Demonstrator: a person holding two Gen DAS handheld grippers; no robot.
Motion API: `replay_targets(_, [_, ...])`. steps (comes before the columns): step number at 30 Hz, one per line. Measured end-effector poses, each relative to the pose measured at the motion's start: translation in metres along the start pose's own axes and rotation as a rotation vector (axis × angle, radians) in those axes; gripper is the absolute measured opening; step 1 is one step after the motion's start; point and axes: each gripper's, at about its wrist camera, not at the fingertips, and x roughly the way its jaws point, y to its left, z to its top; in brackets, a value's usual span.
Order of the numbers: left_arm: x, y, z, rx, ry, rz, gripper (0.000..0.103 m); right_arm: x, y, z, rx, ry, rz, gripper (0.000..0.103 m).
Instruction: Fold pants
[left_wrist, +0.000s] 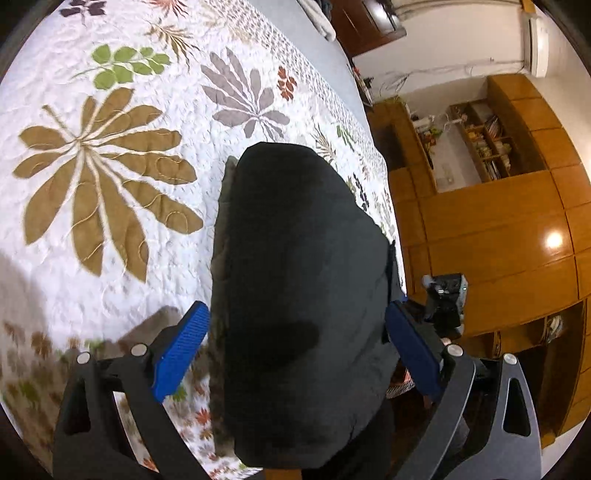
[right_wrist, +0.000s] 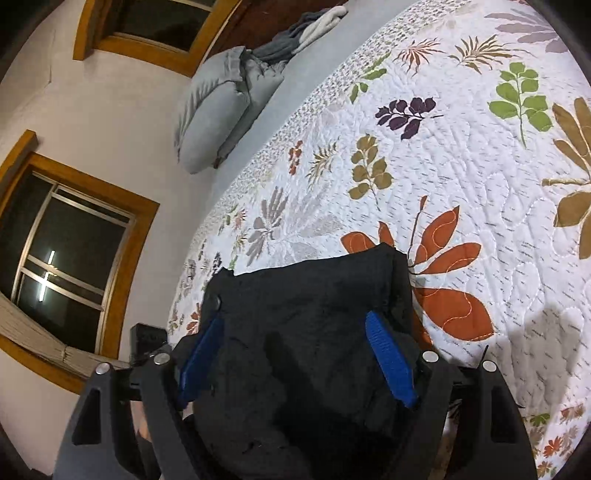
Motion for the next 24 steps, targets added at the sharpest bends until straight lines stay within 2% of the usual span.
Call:
replay_targets(2, [0.005,0.001,0.005,0.01,0.024,-0.013,0.096,-0.019,0.001,-0.001,-0.001,-0.04,0.031,0.083])
replay_targets(4, [0.01,0.002,0.01,0.011,0.046,-0.041,0.096,-0.03,-0.005,-0.005,0.006,-0.043,0.008,0.089])
replay_targets(5, [0.012,0.002,0.012,0.01,0.055,-0.055,0.096,-0.034,-0.012,-0.007,0.021,-0.03,0.001,0.089])
replay_targets(7, [0.017,0.004,0.017,0.009,0.079,-0.085,0.096,-0.037,-0.03,-0.013,0.076,0.026,-0.01,0.098])
replay_targets(12, [0.03,0.008,0.021,0.011,0.134,-0.122,0.097,-0.034,-0.063,-0.029,0.2,0.143,0.039,0.1])
replay_targets(18, [0.035,0.015,0.021,-0.016,0.168,-0.132,0.097,-0.011,-0.053,-0.036,0.15,0.259,0.086,0.1])
replay_targets(20, [0.035,0.019,0.021,-0.022,0.166,-0.129,0.097,0.002,-0.048,-0.037,0.124,0.304,0.077,0.1])
replay_targets(24, [0.039,0.025,0.024,-0.045,0.175,-0.101,0.098,0.015,-0.042,-0.039,0.107,0.337,0.067,0.1])
